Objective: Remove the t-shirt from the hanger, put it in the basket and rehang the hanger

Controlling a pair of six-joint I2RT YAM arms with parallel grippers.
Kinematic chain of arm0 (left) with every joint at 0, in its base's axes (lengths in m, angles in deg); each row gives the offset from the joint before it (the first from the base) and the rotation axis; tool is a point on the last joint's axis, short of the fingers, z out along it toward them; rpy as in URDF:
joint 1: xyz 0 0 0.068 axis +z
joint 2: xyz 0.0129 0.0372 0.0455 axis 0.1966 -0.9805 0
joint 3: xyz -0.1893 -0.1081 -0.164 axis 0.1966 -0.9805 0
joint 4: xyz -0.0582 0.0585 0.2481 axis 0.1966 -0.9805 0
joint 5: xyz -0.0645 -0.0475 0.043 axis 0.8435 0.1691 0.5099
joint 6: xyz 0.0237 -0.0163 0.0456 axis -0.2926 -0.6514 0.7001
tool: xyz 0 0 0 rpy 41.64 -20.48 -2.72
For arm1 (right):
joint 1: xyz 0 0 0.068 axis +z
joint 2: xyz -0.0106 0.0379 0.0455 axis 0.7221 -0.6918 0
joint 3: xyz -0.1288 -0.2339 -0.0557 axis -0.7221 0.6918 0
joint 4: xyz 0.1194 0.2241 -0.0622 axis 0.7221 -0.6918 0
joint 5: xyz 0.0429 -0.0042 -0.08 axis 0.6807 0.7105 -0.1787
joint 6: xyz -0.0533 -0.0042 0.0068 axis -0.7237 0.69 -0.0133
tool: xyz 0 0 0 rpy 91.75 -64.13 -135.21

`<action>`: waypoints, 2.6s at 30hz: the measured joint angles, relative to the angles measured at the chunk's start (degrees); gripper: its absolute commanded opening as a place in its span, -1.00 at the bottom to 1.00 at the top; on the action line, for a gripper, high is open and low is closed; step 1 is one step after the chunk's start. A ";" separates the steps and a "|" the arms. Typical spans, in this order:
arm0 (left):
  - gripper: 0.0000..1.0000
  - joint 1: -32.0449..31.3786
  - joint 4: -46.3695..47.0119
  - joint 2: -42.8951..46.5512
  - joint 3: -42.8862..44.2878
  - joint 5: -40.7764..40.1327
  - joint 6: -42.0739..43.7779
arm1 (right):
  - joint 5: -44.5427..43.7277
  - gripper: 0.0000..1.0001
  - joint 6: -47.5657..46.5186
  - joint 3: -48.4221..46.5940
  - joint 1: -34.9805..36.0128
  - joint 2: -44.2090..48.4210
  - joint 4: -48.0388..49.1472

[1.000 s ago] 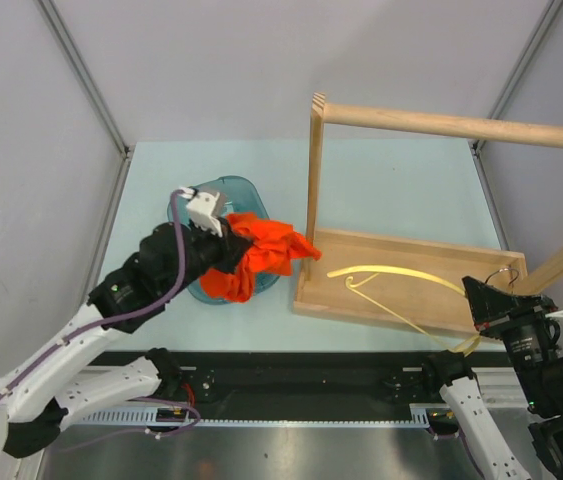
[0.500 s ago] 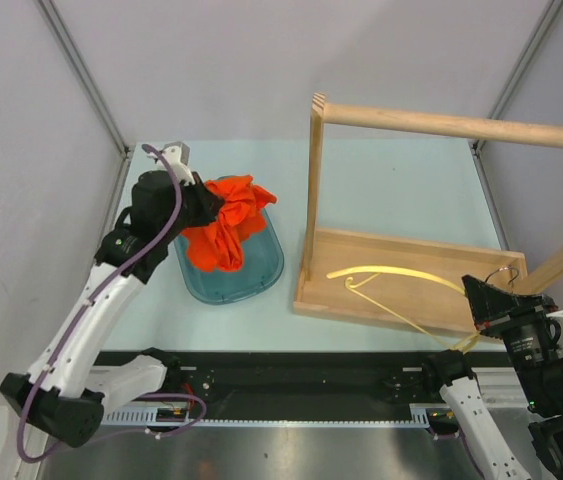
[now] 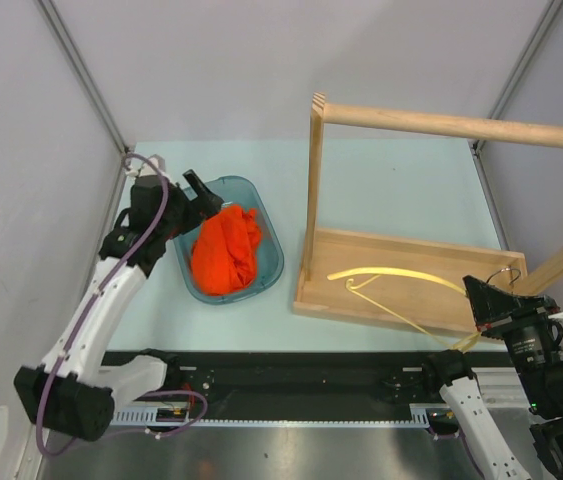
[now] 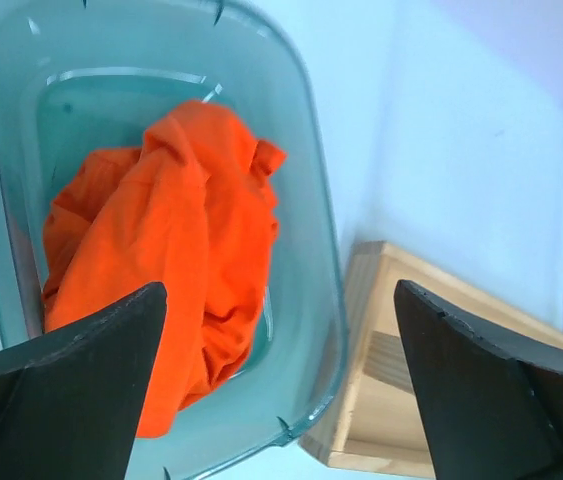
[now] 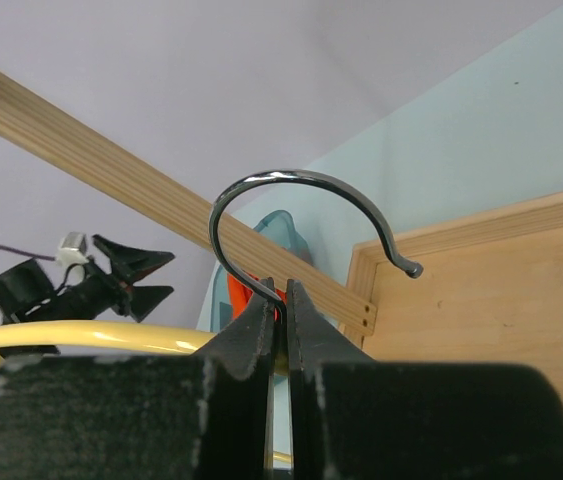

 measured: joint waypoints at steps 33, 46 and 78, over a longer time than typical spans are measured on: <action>0.99 -55.78 4.24 -2.95 23.19 17.31 28.92 | 10.36 -1.00 -18.01 4.63 -0.17 -9.20 -8.04; 0.99 -56.72 -4.79 -11.69 23.67 14.47 32.61 | 14.88 -1.00 -18.47 6.56 -0.68 -9.03 -4.02; -0.99 -56.85 -2.73 14.14 16.72 -12.35 22.23 | -7.58 0.97 -5.77 3.06 -1.16 2.75 -4.74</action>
